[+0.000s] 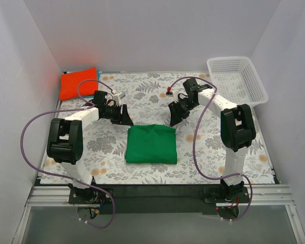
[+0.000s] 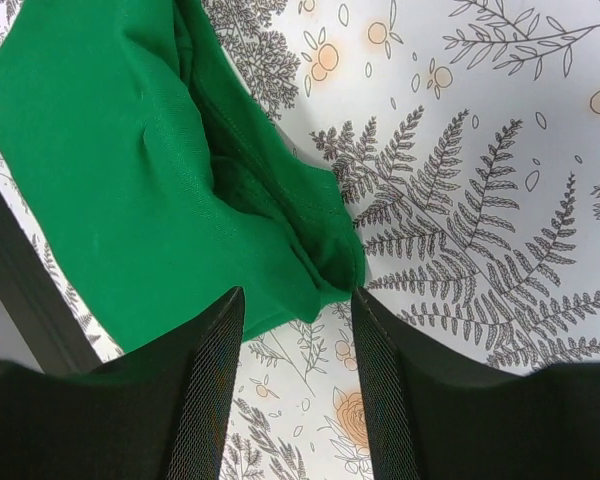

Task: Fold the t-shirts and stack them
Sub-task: Fold the tshirt

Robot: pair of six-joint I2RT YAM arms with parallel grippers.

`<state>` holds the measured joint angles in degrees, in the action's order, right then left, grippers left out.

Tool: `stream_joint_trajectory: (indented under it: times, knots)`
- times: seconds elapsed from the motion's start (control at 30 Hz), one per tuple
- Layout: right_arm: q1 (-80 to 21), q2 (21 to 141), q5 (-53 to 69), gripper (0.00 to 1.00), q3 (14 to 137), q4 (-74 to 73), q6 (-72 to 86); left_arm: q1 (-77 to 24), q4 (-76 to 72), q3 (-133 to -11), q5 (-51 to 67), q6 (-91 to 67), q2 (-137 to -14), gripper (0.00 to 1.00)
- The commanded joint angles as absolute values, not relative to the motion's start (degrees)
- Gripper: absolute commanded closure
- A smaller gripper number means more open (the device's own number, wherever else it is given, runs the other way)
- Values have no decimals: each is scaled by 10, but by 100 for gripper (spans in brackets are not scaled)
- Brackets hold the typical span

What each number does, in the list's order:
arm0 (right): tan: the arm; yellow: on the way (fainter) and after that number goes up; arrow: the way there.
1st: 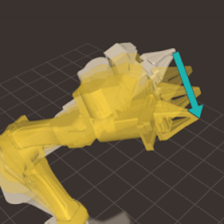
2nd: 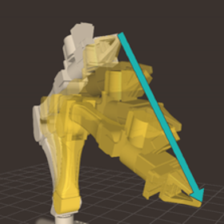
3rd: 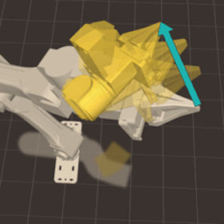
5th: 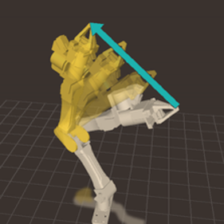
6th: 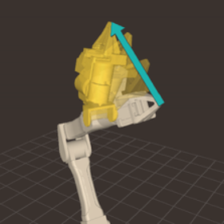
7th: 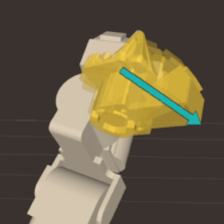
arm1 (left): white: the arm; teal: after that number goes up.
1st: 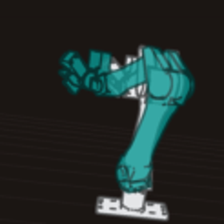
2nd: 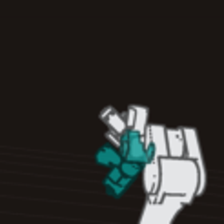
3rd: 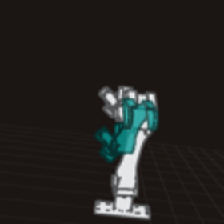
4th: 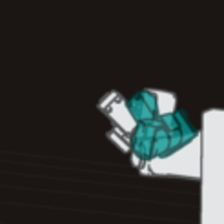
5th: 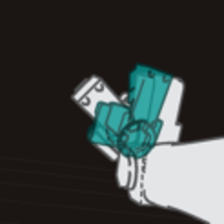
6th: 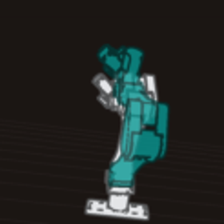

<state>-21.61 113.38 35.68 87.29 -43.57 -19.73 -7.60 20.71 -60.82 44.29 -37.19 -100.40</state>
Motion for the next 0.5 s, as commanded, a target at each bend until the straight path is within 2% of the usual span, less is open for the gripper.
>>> stream_joint_trajectory:
  times: [0.0, 0.23, 0.47]
  knots:
    - [-215, 1136, 383, 46, 868, -432, -204, -75, 208, -623, 420, -382, -1012, 53]
    - [-216, 1138, 410, 41, 841, -427, -197, -76, 199, -615, 408, -391, -1027, 52]
    - [-216, 1139, 420, 42, 820, -411, -191, -76, 193, -620, 417, -395, -1041, 51]
